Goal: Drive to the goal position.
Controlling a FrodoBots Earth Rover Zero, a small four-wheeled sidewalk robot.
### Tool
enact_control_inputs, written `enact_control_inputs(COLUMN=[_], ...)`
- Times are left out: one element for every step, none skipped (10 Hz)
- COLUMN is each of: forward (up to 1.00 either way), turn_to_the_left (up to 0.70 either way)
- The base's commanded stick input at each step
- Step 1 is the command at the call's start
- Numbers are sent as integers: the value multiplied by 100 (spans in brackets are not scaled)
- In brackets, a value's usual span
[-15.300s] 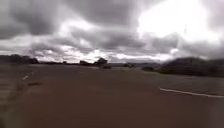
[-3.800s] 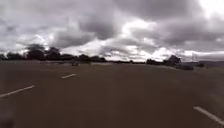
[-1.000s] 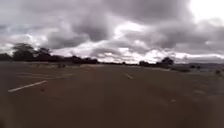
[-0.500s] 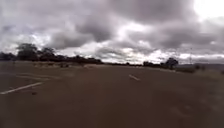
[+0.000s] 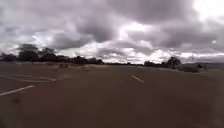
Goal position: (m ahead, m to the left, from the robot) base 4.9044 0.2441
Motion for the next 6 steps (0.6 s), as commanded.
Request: enact_control_inputs(forward=[85, 85, 85, 85, 85, 85], turn_to_the_left=[4, 4, 4, 4, 4, 4])
